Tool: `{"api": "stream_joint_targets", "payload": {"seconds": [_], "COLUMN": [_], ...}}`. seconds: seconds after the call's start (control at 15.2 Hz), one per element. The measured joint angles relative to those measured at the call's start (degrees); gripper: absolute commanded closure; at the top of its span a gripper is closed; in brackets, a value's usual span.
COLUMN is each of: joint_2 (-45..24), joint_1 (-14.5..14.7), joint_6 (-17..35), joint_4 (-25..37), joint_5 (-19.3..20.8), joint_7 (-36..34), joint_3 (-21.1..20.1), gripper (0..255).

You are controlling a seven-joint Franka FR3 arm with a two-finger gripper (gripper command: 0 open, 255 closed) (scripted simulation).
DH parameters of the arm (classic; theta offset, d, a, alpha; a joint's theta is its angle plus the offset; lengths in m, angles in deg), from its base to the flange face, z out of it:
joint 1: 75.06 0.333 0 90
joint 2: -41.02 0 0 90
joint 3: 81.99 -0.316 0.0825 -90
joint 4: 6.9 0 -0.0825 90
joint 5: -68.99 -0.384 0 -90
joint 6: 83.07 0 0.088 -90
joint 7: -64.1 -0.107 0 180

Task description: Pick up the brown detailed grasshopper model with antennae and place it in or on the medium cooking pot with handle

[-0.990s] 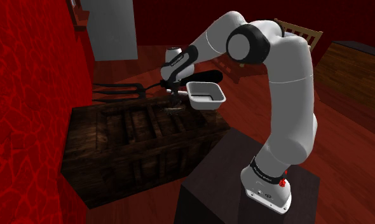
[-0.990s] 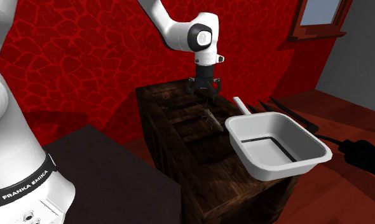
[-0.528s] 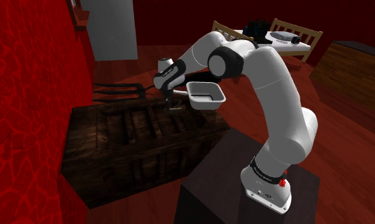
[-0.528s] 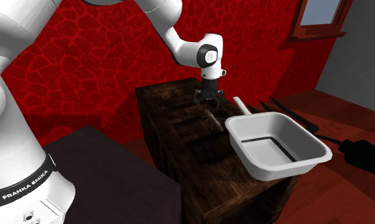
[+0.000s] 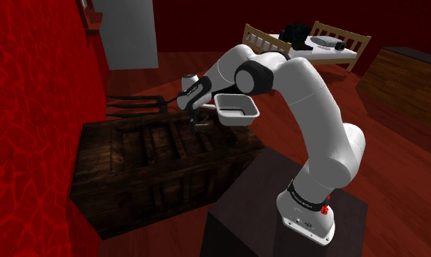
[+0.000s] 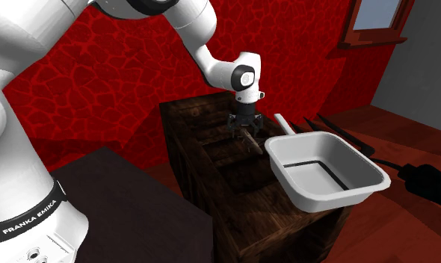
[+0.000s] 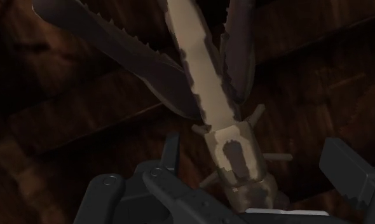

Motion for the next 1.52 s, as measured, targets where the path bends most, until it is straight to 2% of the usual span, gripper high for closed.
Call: {"api": "stream_joint_targets", "payload": {"seconds": [0.33,0.4,1.06,1.52], "joint_2": [-0.22,-0.22,-0.18,3.64], "joint_1": [-0.01,-0.01,0.00,0.18], "joint_6": [0.14,0.14,0.15,-1.97], "joint_4": [0.11,0.11,0.11,-1.65], "joint_5": [-0.01,-0.01,-0.01,0.20], "joint_7": [-0.01,-0.01,0.00,0.10], "joint_3": [-0.01,-0.01,-0.03,0.24], "gripper": [0,255,255,255]}}
